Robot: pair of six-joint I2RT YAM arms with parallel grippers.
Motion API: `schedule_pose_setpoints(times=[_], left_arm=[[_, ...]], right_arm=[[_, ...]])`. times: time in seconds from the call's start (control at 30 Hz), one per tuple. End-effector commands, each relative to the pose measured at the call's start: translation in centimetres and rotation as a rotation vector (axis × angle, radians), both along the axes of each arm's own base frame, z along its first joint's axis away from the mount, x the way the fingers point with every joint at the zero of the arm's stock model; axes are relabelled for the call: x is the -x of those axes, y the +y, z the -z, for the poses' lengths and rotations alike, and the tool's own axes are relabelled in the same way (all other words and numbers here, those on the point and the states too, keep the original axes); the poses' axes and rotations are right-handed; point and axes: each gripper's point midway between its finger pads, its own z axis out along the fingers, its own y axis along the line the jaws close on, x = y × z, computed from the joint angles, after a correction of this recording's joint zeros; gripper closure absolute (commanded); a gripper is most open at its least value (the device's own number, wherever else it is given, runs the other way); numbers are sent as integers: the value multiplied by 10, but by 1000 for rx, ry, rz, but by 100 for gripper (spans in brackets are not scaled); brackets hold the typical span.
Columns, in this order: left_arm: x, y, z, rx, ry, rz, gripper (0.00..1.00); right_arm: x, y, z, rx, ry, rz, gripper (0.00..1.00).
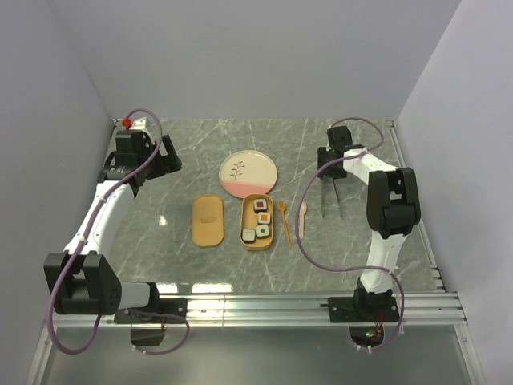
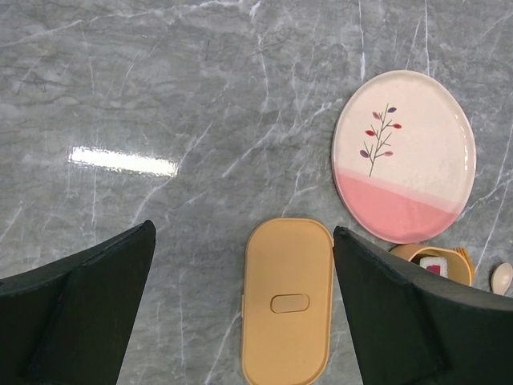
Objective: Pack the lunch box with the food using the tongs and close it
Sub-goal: Put down the clamp, then pick up a utensil with the right arm
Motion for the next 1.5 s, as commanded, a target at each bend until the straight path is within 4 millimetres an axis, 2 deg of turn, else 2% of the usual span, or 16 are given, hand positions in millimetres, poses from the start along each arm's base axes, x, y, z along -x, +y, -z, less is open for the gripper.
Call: schedule_pose_setpoints(times=[0.0,0.17,0.27,0.3,0.47,0.6,0.7,0.83,1.0,1.03,1.13,1.17,1.27,1.3,1.37,1.47], left_arm=[[-5,2,-17,-19,-45,7,1],[-4,2,-19,-18,-51,6,1],[-3,2,-19,-19,-51,5,0],[-2,2,-21,-19,-56,5,0],[0,3,-24,-22,-63,2,0],[3,4,-26,-24,-70,-1,1],[3,2,-28,-18,-77,2,1],[5,1,-30,-4,-91,4,1],[9,-2,-35,8,-112,11,1],[9,-2,-35,9,-115,14,1],[13,-3,-37,20,-125,15,0],[13,-4,-37,24,-130,18,0],[17,-7,-39,40,-142,24,1],[18,-7,-38,42,-140,24,0],[20,-8,-40,48,-144,26,0],[23,-10,-43,52,-152,35,0]], right_arm=[[-9,-4,-11,7,-31,3,41],[-9,-7,-11,18,-30,20,38],[-9,-8,-12,18,-32,24,29],[-9,-8,-12,15,-33,23,20],[-9,-10,-16,18,-47,24,19],[-10,-16,-38,26,-108,55,19],[-12,-18,-79,27,-198,68,21],[-6,-14,-118,-16,-259,77,24],[18,14,-160,-152,-331,81,30],[26,31,-163,-166,-330,49,31],[51,59,-162,-167,-317,20,32],[63,81,-157,-172,-300,-25,34],[93,109,-136,-213,-244,-27,41],[105,112,-122,-232,-212,-2,43],[115,116,-111,-245,-200,19,49],[130,118,-94,-255,-164,48,50]])
